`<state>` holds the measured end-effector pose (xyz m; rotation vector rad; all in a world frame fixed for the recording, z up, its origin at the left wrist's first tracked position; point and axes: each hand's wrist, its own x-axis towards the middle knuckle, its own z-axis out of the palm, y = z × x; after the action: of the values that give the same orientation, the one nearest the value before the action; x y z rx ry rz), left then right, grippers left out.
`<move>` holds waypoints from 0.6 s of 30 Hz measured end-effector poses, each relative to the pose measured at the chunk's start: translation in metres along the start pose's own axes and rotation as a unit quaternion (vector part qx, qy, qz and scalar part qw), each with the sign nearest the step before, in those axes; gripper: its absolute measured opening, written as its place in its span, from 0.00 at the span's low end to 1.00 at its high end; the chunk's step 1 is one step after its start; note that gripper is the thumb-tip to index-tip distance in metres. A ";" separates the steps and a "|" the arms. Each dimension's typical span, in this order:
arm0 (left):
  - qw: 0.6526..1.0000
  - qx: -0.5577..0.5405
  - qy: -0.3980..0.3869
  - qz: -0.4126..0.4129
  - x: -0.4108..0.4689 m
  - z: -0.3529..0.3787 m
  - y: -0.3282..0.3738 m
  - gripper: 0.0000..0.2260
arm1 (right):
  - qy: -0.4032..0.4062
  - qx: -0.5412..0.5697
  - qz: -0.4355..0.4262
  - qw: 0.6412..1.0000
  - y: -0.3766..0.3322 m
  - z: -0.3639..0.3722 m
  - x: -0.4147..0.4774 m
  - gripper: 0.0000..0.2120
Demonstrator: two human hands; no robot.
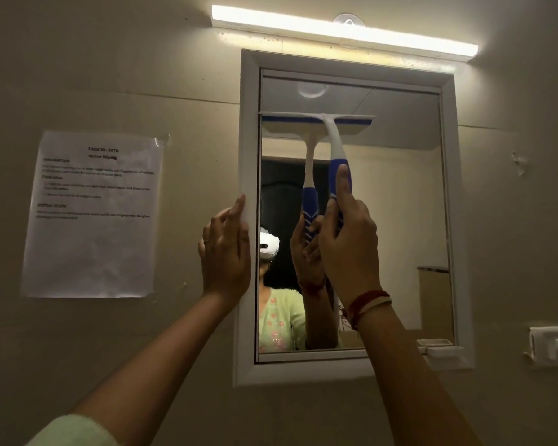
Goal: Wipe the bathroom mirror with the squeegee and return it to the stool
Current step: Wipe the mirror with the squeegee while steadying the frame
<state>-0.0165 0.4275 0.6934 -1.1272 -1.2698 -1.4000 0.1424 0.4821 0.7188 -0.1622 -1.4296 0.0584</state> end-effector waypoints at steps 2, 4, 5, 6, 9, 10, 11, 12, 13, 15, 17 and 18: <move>1.000 0.007 0.005 -0.001 0.000 0.000 -0.001 0.19 | -0.006 0.005 0.006 1.000 -0.002 -0.001 -0.005 0.26; 1.000 0.021 0.008 -0.003 0.000 0.001 -0.001 0.19 | -0.009 0.009 0.009 1.000 -0.003 -0.003 -0.012 0.26; 1.000 0.025 0.011 -0.003 0.000 0.001 0.000 0.19 | -0.012 0.007 0.008 1.000 -0.003 -0.004 -0.015 0.26; 0.999 0.029 0.012 -0.002 0.000 0.002 0.001 0.19 | -0.013 0.006 0.008 1.000 -0.002 -0.005 -0.019 0.26; 0.999 0.034 0.017 0.000 -0.001 0.001 0.002 0.20 | -0.013 0.001 0.008 1.000 0.001 -0.008 -0.029 0.27; 0.999 0.036 0.019 -0.001 -0.001 0.001 0.002 0.20 | -0.013 0.000 0.008 1.000 0.002 -0.008 -0.033 0.27; 0.999 0.038 0.021 -0.001 -0.001 0.001 0.001 0.20 | -0.014 -0.001 0.006 1.000 0.003 -0.008 -0.037 0.27; 0.999 0.040 0.022 -0.002 -0.001 0.001 0.001 0.20 | -0.015 -0.003 0.003 1.000 0.005 -0.009 -0.040 0.27; 0.999 0.043 0.023 -0.004 -0.001 0.002 0.001 0.20 | -0.016 -0.006 0.000 1.000 0.007 -0.010 -0.044 0.27; 0.999 0.046 0.022 -0.007 -0.002 0.002 0.001 0.20 | -0.022 -0.011 0.000 1.000 0.010 -0.011 -0.053 0.27; 0.999 0.043 0.021 -0.004 -0.002 0.002 0.001 0.20 | -0.029 -0.016 0.002 0.999 0.012 -0.012 -0.061 0.27; 0.999 0.039 0.021 -0.001 -0.002 0.002 0.001 0.20 | -0.032 -0.018 0.003 0.999 0.013 -0.012 -0.065 0.27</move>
<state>-0.0151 0.4299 0.6921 -1.0388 -1.2839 -1.3570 0.1463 0.4849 0.6514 -0.1957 -1.4939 0.0429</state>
